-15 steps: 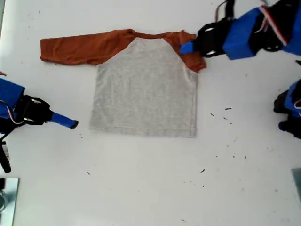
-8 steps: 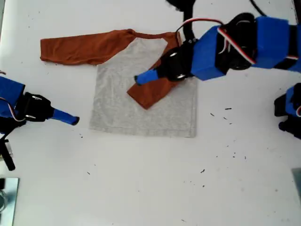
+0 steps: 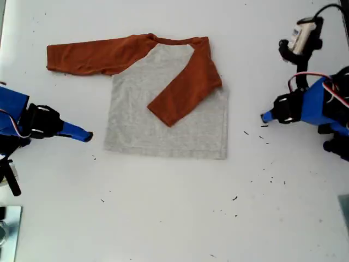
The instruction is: Fold t shirt
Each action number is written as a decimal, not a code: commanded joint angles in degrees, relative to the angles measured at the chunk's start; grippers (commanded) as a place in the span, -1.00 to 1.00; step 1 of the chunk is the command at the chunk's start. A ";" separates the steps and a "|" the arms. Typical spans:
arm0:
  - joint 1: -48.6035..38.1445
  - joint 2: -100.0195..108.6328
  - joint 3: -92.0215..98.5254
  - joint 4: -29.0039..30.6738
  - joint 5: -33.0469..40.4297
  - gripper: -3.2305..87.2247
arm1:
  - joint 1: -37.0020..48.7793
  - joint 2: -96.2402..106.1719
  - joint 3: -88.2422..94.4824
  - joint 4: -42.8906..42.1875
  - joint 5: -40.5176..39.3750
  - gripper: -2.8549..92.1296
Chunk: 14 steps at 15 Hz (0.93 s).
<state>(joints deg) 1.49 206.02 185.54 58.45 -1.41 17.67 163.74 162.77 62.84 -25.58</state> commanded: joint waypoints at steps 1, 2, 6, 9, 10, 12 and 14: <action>-0.70 -3.08 -0.53 -4.13 -6.42 -0.94 | -0.53 3.78 6.59 -3.16 2.37 -0.87; 0.18 -10.81 -5.01 -6.77 -9.40 -0.94 | 0.00 3.87 7.65 -4.04 1.85 -0.87; 1.05 -67.32 -64.60 25.05 -20.39 -0.93 | 0.70 11.16 10.55 -2.72 0.88 -0.87; -4.13 -79.80 -75.06 32.17 -17.67 -0.93 | 0.88 36.56 15.56 12.13 1.85 -0.87; -8.44 -79.10 -72.42 32.17 -14.94 -0.93 | 1.14 36.21 15.56 12.39 1.76 -0.87; -18.28 -79.01 -68.64 30.23 -12.22 -0.43 | 1.23 36.56 15.56 12.30 1.32 -0.87; -33.84 -78.75 -67.68 30.50 -3.16 -0.32 | 0.88 36.56 15.56 12.39 0.88 -0.87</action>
<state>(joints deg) -21.01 126.12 118.04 89.21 -9.76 18.72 199.34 174.81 75.06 -23.99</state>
